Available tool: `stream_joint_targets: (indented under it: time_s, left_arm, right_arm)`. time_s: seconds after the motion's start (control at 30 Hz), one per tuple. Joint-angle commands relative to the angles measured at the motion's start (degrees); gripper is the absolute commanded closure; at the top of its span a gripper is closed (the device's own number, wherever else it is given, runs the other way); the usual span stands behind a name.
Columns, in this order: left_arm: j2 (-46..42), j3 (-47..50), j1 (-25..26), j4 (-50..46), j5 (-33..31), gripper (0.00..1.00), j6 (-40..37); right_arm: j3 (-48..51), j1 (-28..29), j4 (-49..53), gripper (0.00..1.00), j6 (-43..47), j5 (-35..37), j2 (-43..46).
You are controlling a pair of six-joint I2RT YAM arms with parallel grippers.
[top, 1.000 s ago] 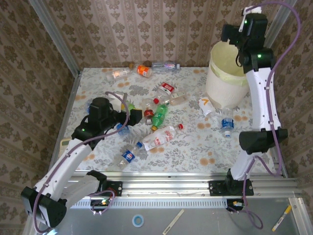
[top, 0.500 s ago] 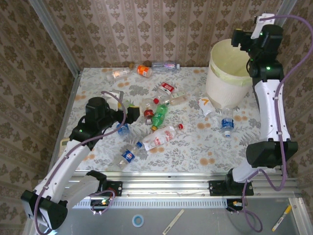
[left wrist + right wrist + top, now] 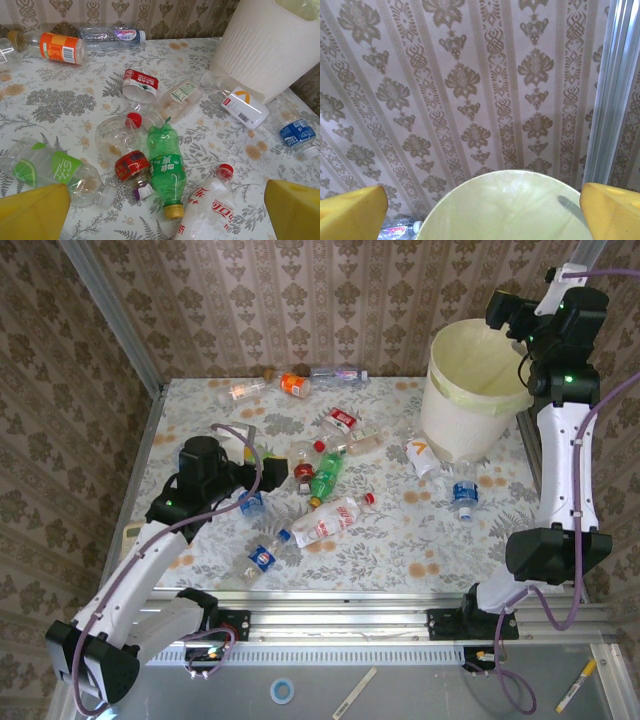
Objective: Throw the plastic bottles in the bin
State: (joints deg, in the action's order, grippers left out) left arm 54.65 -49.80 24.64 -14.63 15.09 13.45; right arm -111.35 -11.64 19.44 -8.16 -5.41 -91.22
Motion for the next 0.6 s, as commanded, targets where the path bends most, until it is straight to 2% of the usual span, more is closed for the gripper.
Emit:
stream_joint_targets:
  time_s: [0.0, 0.1, 0.2, 0.4, 0.57]
  left_arm:
    - [-0.4, 0.3, -0.4, -1.3, 0.9, 0.0, -0.5]
    - [0.4, -0.2, -0.6, -6.0, 1.0, 0.0, 0.4]
    - [1.7, -0.6, -0.8, -11.7, 0.5, 0.0, 1.8]
    - [4.7, -0.9, -0.9, -22.9, -0.8, 0.0, 4.8]
    - [9.3, -2.1, -0.4, -30.9, 1.7, 0.0, 6.1]
  right_arm:
    - [-1.1, -0.2, -0.5, 0.0, -1.7, -2.2, 0.4]
    - [1.8, 0.4, -1.4, 0.0, -2.9, -6.1, 3.1]
    - [8.8, 4.1, -2.5, 0.0, -1.8, -7.2, 8.1]
    - [19.5, 16.9, 8.9, 0.0, 0.6, -4.1, 15.8]
    - [30.0, 27.4, 18.5, 0.0, -6.5, -1.7, 21.7]
